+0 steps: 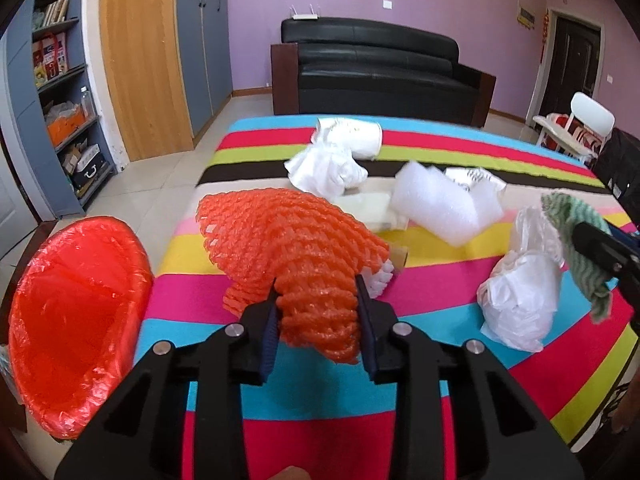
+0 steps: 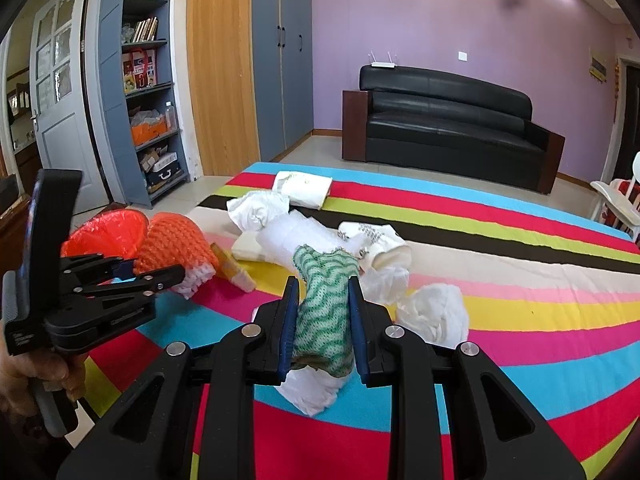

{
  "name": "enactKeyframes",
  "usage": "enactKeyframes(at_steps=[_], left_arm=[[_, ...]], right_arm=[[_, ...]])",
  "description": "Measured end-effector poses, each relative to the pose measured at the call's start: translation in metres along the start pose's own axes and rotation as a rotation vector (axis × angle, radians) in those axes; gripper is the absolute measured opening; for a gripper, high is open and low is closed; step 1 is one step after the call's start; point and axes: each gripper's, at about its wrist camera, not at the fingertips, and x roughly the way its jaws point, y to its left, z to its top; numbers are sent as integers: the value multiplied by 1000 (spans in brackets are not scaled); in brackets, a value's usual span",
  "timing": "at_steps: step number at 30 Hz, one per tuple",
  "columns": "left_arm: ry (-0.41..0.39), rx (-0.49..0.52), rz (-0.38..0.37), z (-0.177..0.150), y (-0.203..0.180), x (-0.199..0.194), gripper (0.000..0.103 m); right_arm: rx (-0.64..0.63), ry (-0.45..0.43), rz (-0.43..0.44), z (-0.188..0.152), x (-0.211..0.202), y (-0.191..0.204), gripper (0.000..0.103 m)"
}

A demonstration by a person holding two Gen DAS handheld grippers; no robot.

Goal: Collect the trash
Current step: 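Carry the orange net and green cloth over the red bin with both grippers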

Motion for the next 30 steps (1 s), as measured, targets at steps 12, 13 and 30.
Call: enactKeyframes(at_steps=[12,13,30], left_arm=[[-68,-48,33,3,32,-35,32],[-74,-53,40,4,35,-38,32],[-156,-147,135,9,101,-89,33]], right_arm=[[-13,-29,35,22,10,26,25],[-12,-32,38,23,11,28,25],[-37,-52,108,53,35,82,25]])
